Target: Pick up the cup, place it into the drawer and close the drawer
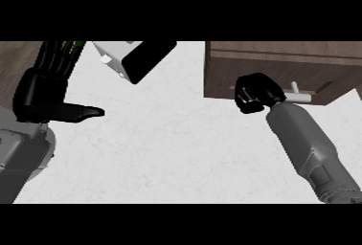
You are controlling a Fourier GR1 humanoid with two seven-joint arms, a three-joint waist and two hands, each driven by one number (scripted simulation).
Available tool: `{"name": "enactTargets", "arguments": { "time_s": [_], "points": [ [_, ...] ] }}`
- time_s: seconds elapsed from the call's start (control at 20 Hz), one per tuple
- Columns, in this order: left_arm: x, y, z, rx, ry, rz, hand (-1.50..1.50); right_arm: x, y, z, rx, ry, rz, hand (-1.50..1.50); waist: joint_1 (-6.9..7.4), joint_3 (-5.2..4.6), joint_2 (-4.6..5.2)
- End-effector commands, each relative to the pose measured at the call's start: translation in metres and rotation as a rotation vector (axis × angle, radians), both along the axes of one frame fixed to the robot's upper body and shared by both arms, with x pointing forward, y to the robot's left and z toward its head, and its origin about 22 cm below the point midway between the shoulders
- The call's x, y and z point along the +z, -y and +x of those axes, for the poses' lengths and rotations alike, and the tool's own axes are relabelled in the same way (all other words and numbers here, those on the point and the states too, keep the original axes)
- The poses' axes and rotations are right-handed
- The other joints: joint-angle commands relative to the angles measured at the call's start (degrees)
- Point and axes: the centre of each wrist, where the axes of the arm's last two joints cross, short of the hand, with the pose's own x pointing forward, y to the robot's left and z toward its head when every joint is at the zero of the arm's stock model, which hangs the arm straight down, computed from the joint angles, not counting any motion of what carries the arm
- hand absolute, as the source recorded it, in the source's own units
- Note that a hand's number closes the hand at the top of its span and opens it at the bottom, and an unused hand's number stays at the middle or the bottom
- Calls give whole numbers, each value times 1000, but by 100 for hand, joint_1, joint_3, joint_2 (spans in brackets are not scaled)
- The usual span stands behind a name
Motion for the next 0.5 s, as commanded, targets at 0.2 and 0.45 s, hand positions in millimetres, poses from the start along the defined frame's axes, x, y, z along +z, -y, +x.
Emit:
{"name": "enactTargets", "arguments": {
  "time_s": [0.2,0.45],
  "points": [
    [-14,14,-6,-64,-9,-21,-150,33,35,19,-115,-8,36,150,180,35,196],
    [-10,6,-6,-88,-2,-12,-150,47,57,22,-132,15,96,150,250,39,227]
  ]
}}
